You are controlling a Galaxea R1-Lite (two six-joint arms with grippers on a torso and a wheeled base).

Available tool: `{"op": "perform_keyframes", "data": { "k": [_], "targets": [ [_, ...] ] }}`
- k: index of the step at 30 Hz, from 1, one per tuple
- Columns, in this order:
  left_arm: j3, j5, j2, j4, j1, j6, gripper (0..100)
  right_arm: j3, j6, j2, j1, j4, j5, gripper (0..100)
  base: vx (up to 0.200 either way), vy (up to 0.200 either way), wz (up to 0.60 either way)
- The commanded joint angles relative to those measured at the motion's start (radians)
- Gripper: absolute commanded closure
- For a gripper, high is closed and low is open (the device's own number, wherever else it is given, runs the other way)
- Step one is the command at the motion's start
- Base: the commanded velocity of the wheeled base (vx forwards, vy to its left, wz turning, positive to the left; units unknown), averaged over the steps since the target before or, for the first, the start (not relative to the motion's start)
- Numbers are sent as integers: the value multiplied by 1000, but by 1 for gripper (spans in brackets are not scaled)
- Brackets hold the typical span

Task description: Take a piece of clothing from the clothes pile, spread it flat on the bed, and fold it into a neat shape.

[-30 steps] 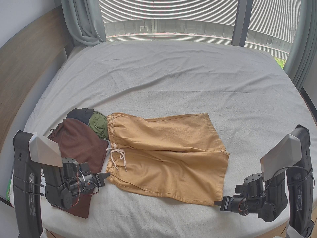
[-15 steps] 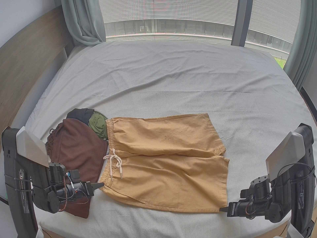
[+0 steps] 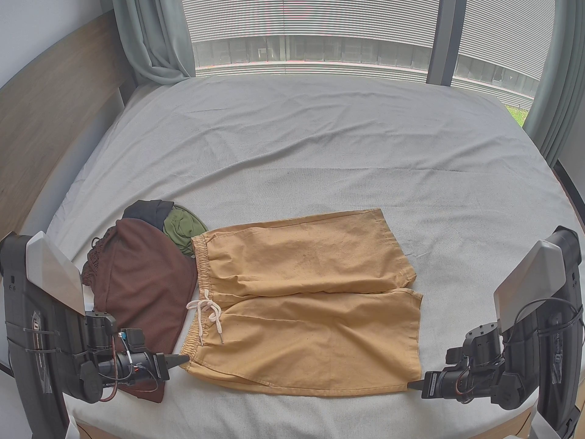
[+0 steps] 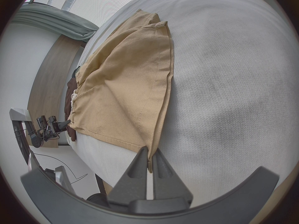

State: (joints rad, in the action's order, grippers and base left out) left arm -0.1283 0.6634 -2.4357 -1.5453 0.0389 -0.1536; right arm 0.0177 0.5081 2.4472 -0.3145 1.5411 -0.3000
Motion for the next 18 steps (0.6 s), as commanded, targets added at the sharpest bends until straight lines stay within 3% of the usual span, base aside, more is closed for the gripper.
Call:
{"op": "perform_keyframes", "data": {
  "k": [1,18],
  "targets": [
    [12,1,-5,1,-1,12,100,-15,0,1,0,1,-1,100,0,0,0],
    [53,4,-14,-1,-1,54,100,-16,0,-77,5,-4,-4,100,0,0,0]
  ]
}}
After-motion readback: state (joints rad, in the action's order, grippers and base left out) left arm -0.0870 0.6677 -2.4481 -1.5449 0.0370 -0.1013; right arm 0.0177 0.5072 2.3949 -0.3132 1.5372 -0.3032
